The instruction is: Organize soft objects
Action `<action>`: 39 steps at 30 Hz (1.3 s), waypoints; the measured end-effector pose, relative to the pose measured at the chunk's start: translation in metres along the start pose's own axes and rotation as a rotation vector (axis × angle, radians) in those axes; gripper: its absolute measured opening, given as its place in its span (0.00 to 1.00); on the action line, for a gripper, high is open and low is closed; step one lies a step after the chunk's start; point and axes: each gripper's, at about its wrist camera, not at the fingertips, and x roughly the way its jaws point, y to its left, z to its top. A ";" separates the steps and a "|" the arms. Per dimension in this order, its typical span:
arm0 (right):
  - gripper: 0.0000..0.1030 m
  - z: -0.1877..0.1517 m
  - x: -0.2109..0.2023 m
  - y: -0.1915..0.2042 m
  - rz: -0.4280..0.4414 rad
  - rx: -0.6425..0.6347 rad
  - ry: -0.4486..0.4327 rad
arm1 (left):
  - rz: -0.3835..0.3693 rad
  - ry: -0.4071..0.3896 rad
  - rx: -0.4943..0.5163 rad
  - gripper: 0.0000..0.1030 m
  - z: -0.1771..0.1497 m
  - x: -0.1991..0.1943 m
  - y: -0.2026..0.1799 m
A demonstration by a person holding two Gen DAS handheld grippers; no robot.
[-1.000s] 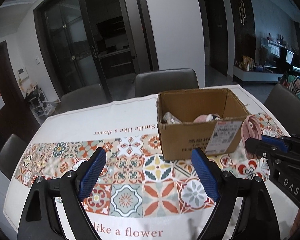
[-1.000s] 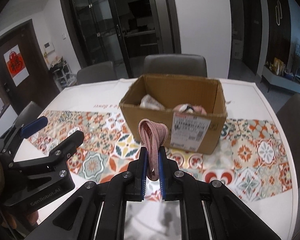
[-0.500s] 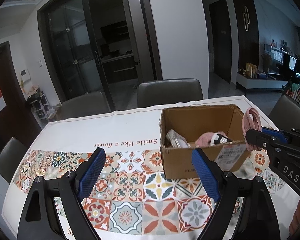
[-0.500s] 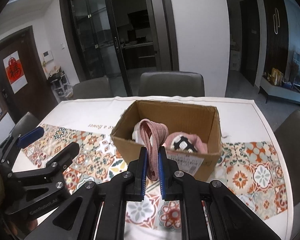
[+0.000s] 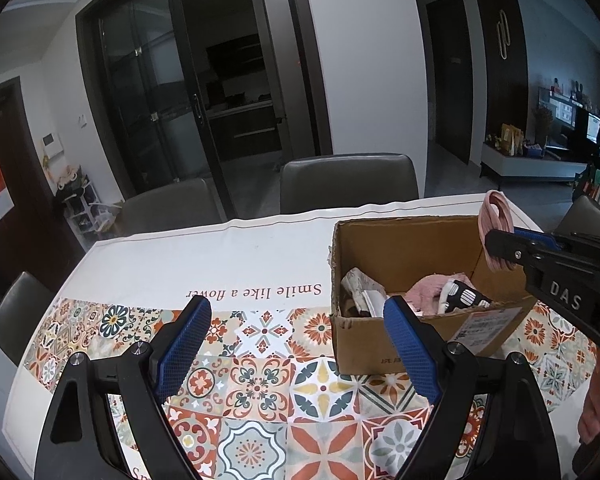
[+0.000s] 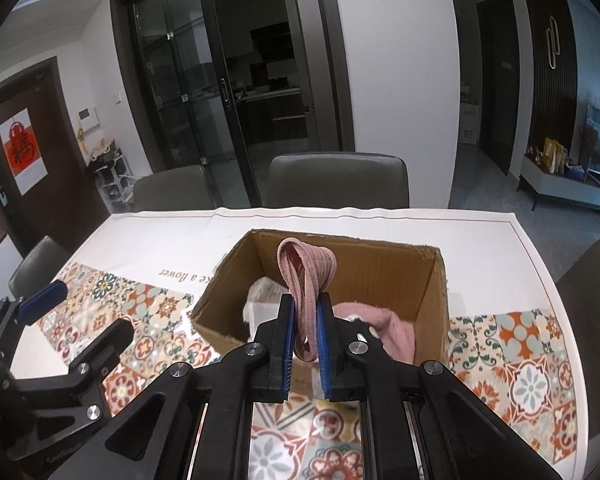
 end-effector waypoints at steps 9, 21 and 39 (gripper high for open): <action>0.12 0.013 0.039 0.001 0.023 -0.012 0.049 | 0.021 0.031 -0.011 0.86 0.000 0.019 0.008; 0.36 0.014 0.071 0.005 0.018 -0.016 0.101 | 0.044 0.045 -0.001 0.86 -0.005 0.028 0.016; 0.47 -0.012 -0.020 0.020 -0.089 0.050 -0.007 | 0.003 -0.091 -0.010 0.94 -0.014 -0.040 0.033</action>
